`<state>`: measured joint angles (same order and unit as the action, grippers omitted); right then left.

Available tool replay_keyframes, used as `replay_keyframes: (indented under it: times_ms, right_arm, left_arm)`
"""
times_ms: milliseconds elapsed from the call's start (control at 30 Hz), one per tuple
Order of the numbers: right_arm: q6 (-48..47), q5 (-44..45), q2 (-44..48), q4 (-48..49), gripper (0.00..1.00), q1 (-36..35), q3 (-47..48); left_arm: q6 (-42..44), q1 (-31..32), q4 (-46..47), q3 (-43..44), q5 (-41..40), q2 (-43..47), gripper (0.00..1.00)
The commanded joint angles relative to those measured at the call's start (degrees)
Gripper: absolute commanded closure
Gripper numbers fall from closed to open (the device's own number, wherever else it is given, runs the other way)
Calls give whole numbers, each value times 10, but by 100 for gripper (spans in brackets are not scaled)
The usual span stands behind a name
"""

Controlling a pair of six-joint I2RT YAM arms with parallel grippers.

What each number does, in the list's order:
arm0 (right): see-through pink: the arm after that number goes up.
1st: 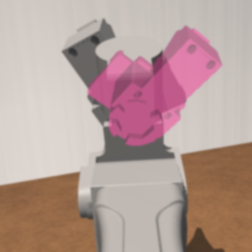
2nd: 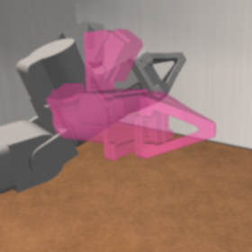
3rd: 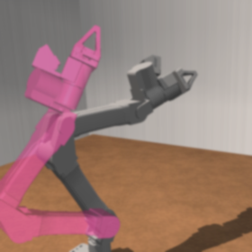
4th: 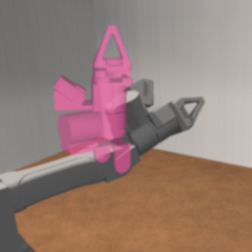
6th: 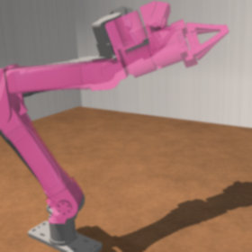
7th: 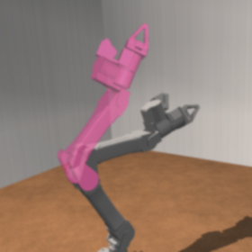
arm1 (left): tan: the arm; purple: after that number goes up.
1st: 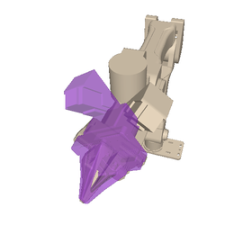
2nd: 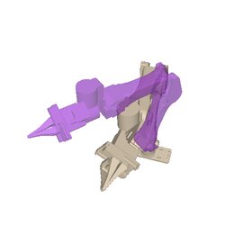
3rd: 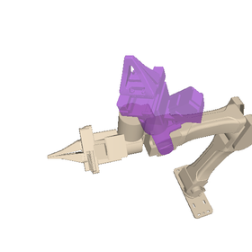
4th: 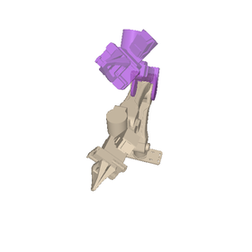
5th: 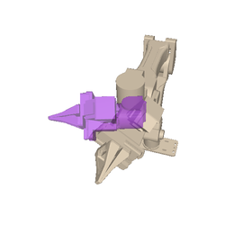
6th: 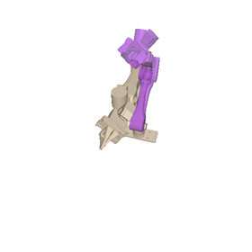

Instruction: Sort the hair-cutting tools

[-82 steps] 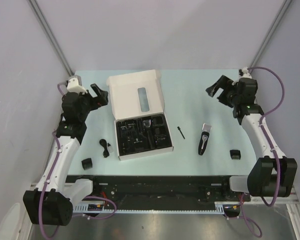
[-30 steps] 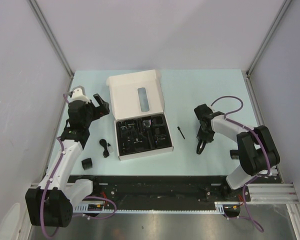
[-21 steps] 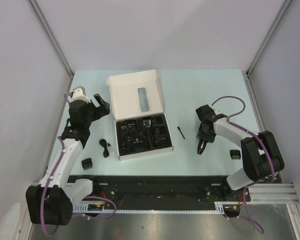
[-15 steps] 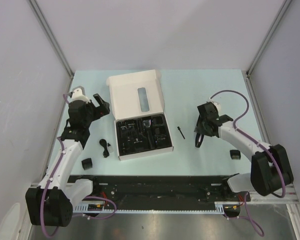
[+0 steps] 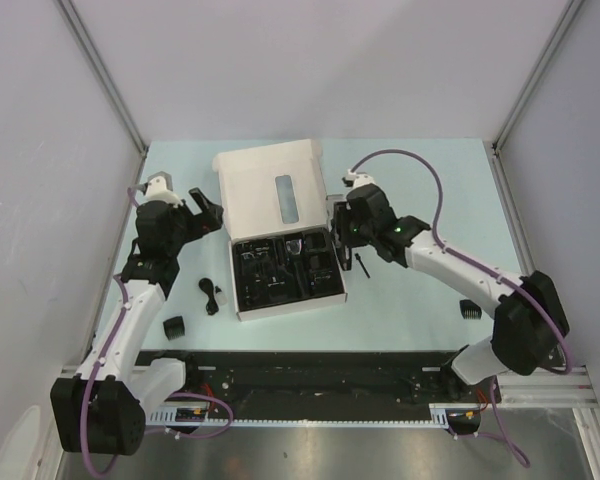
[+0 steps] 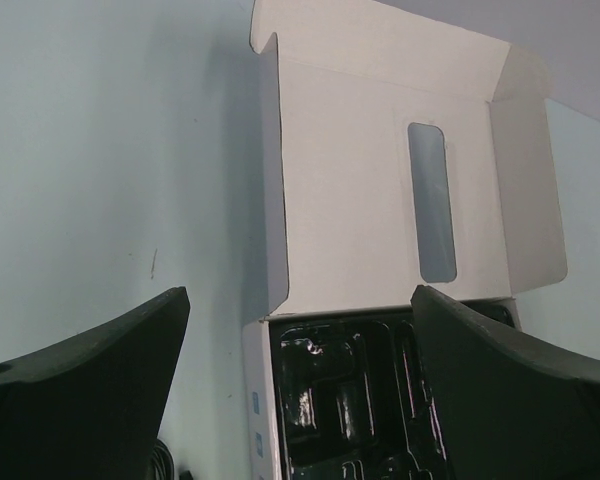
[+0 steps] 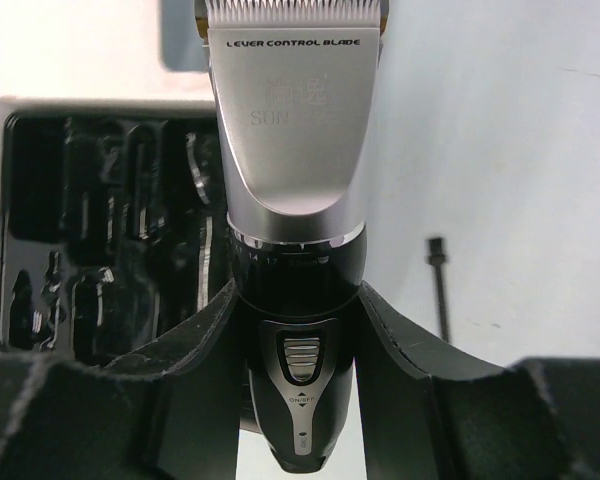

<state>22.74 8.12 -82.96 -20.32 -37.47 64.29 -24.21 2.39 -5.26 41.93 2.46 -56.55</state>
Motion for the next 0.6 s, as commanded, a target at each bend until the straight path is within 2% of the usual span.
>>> replay_keyframes:
  times_ms: [0,100,300,500,567]
  right_arm:
    - [-25,-31,-43,63,99,-37,52]
    - [-22,-37,-78,80,99,-55,66]
    - [-2,-50,-127,79,99,-77,94]
    - [69,-68,-180,16,99,-77,155]
    - [93,-73,-194,-16,99,-79,187]
  left_arm:
    - [-20,2,9,-5,32,18,0]
    - [-9,19,9,-11,56,11,0]
    - [-7,47,9,-19,33,0,0]
    - [-4,50,6,-21,21,0,0]
    - [0,52,-26,-18,9,-3,0]
